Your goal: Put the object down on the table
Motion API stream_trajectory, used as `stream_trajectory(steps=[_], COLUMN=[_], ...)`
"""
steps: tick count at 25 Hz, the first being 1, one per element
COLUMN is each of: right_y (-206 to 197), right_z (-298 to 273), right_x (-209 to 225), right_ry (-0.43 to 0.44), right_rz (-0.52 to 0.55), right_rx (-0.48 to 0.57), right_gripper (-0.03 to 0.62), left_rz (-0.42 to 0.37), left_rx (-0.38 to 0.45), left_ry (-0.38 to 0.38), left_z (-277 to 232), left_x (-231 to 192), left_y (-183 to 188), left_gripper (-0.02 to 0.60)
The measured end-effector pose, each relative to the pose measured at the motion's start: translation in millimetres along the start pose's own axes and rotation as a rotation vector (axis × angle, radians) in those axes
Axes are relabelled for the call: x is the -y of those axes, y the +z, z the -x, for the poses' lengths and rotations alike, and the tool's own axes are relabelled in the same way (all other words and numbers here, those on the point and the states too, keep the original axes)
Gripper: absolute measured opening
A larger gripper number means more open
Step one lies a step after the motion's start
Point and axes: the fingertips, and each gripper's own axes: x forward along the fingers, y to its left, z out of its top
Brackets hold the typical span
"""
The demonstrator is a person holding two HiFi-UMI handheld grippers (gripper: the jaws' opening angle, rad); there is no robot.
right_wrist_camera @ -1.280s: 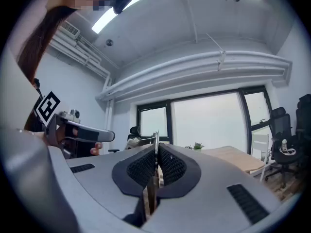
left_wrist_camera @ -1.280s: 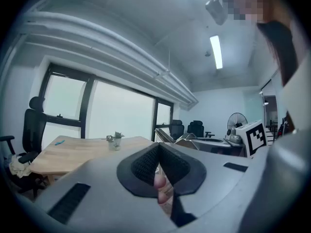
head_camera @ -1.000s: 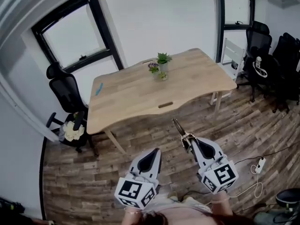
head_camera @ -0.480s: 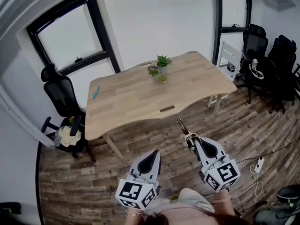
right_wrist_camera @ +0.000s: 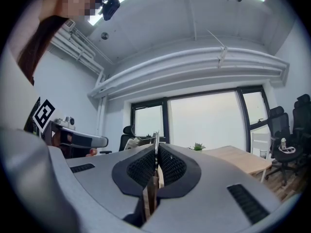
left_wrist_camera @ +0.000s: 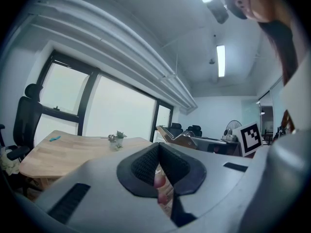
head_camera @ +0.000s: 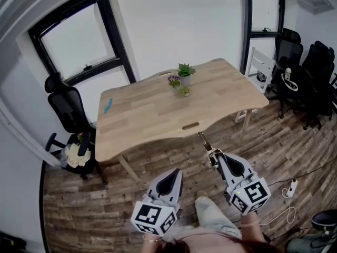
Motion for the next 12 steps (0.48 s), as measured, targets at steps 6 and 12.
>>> stream_trajectory(steps=[6, 12], right_y=[-4, -10], right_z=[-28, -57], right_x=[16, 38], right_ry=[0.012, 0.028], right_rz=[-0.011, -0.015], right_rx=[-0.008, -0.034], right_gripper=[0.0, 0.0], left_rz=[-0.006, -0.011], left_rx=[-0.006, -0.023], left_ry=[-0.006, -0.005], left_z=[-25, -61], left_x=[-13, -28], left_y=[3, 8], left_gripper=[0.003, 0.003])
